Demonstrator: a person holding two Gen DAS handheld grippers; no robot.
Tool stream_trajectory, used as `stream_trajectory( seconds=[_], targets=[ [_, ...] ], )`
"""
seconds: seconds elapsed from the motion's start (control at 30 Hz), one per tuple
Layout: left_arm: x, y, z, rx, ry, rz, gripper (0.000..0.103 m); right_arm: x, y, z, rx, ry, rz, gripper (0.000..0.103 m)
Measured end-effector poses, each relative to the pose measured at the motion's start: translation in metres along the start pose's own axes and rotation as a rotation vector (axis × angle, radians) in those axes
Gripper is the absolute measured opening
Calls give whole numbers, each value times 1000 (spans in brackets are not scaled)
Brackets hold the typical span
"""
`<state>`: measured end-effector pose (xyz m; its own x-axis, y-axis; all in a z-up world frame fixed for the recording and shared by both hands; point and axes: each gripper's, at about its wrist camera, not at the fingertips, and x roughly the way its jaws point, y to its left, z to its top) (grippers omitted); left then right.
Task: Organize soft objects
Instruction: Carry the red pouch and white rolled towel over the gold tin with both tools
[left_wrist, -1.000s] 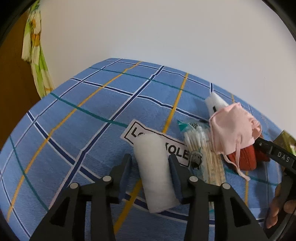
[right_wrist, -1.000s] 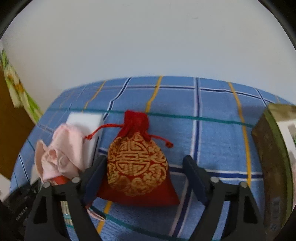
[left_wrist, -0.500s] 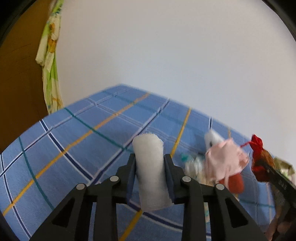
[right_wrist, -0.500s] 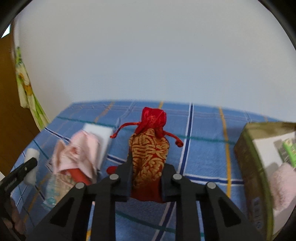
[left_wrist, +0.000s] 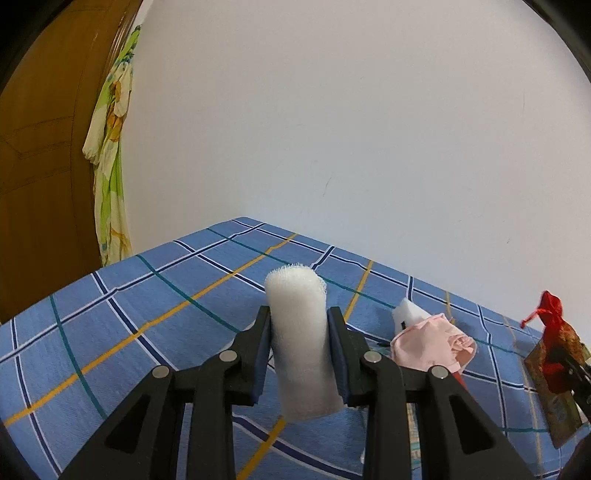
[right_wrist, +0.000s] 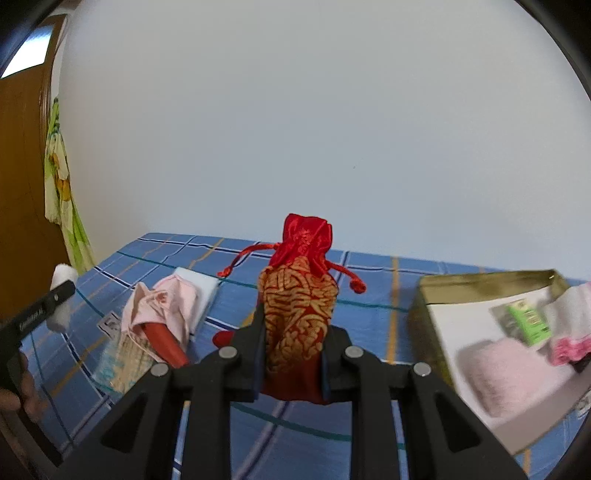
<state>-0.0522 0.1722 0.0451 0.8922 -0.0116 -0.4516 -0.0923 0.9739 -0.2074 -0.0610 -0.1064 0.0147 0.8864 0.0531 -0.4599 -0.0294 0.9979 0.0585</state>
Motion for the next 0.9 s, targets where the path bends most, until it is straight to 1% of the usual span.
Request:
stream_trajectory(
  seconds=[0.13,0.27,0.47,0.67,0.83,0.9],
  targets=[
    [-6,-12,-4,-1,2,-10,32,-20,-16,-4,-15,-45,-54,22],
    [-19,-37,-8,34,-20,-44,32,-35,-32,-7,-17,-66,-80,22],
    [-33,-77,-14,53,-15,-134,32,-56,-52,-7,-35,-105,-126,22],
    [-47,-123,-21,98,-17,-210,32,-64,-77,-7,-5,-114,-146,22],
    [-56,-158,-26,133,-16,-258,32,-78,-98,-7,30,-136,-121,22],
    [-59,-169,-28,142,-17,-275,32,-83,-104,-7,35,-146,-126,22]
  ],
)
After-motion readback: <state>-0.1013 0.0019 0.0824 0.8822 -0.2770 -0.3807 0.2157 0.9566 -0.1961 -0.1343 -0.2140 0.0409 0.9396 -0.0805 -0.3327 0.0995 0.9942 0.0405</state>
